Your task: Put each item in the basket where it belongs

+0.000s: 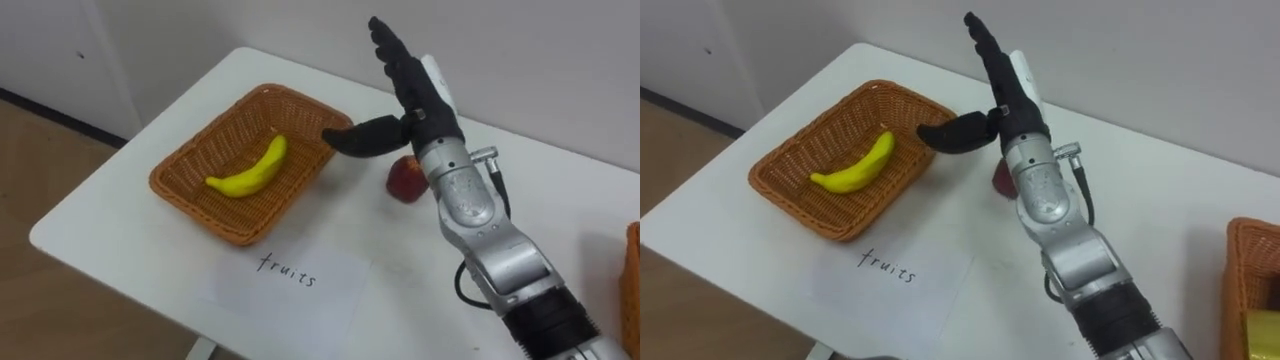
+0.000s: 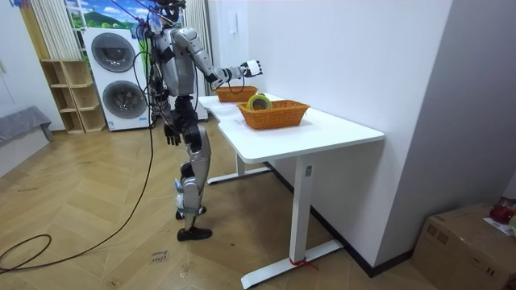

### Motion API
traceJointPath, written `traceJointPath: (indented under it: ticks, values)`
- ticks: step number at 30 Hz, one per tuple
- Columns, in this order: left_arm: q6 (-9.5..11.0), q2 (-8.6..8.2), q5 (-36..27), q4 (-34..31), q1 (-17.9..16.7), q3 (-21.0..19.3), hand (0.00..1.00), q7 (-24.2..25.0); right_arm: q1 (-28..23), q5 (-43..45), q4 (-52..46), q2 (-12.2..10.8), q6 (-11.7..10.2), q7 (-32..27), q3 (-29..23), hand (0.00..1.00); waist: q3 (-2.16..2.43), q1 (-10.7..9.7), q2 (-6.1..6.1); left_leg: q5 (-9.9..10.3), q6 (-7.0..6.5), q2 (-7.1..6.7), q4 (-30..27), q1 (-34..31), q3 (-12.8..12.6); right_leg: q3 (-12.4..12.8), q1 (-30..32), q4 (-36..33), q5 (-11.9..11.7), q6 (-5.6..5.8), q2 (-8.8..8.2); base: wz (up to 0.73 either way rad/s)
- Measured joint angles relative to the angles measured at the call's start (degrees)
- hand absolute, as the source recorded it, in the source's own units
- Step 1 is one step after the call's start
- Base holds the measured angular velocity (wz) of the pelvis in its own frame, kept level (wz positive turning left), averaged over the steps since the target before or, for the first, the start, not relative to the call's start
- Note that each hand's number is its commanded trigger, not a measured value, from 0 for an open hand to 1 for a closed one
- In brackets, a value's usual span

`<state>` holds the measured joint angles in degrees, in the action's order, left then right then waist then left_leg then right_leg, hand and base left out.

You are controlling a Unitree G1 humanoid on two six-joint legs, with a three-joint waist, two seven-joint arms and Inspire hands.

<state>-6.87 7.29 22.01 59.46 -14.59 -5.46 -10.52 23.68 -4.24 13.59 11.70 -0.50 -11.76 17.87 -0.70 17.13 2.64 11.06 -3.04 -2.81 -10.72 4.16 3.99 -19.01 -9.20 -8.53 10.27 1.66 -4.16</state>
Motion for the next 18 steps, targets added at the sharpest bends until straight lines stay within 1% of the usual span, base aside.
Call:
traceJointPath:
  ticks: [1,2,3,5,7,10,11,14,18]
  values:
    - [0.00,-0.07,0.00,0.06,0.00,0.00,0.00,0.05,0.00,-0.11,0.00,0.08,-0.04,-0.01,-0.34,0.00,0.01,-0.05,-0.03,0.00,0.00,0.02,0.01,0.02,-0.09,0.03,0.00,0.00,0.00,0.00,0.00,-0.05]
    - [-0.01,-0.18,-0.01,0.09,-0.05,0.11,0.00,0.12,-0.01,-0.75,0.13,0.21,-0.22,-0.02,-1.06,0.00,-0.18,-0.26,-0.37,0.00,0.00,0.04,0.01,0.03,-0.14,0.05,0.00,0.00,0.00,0.00,0.01,-0.04]
    - [-0.01,-0.27,-0.01,0.09,-0.16,0.12,0.00,0.12,-0.01,-1.10,0.85,0.39,-0.67,-0.17,-1.36,0.00,-0.16,-0.47,-0.54,0.00,0.00,0.07,0.02,0.03,-0.19,0.10,0.02,0.00,0.00,0.00,0.03,0.00]
    - [-0.03,-0.33,-0.01,0.09,-0.22,0.12,0.00,0.12,-0.05,-1.22,1.82,0.54,-0.74,-0.15,-1.37,0.00,-0.12,-1.12,-0.74,0.00,0.01,0.10,0.11,0.02,-0.21,0.09,0.05,-0.02,0.00,0.00,0.05,0.00]
    - [-0.08,-0.41,-0.01,0.10,-0.26,0.18,0.00,0.13,-0.14,-1.25,1.89,0.62,-0.74,-0.13,-1.38,0.00,-0.12,-1.26,-0.87,0.01,0.01,0.18,0.32,-0.03,-0.57,0.26,0.27,-0.07,-0.01,-0.01,0.09,-0.07]
    - [-0.11,-0.45,-0.01,0.04,0.02,0.26,0.00,0.20,-0.14,-3.13,1.89,1.05,-0.74,-0.08,-1.37,0.00,0.21,-1.51,-1.29,0.01,0.01,0.18,0.25,-0.18,-0.70,0.43,0.57,-0.13,-0.02,-0.04,0.09,-0.03]
    - [-0.11,-0.47,0.00,0.03,0.09,0.30,0.00,0.19,-0.13,-3.58,1.89,1.21,-0.74,-0.09,-1.36,0.00,0.55,-1.50,-1.37,-0.01,0.02,0.17,0.00,-0.54,-0.75,0.49,0.98,-0.20,-0.03,-0.05,0.07,0.00]
    - [-0.33,-0.42,-0.04,0.05,1.07,1.94,0.00,-0.08,-0.02,-6.96,2.43,1.45,-0.78,-0.18,-1.28,0.00,0.71,-1.39,-1.37,-0.11,0.01,0.19,-0.10,-1.32,-1.00,0.95,1.86,-0.33,-0.04,-0.07,0.03,-0.03]
    - [-0.19,-0.09,-0.35,0.14,3.51,3.73,0.00,-0.16,1.83,-8.89,8.11,1.42,-0.78,0.43,-1.34,0.00,0.82,-1.56,-0.99,-0.21,-0.02,0.18,-0.37,-2.82,-1.18,1.34,3.27,-0.37,-0.14,-0.16,0.03,0.00]
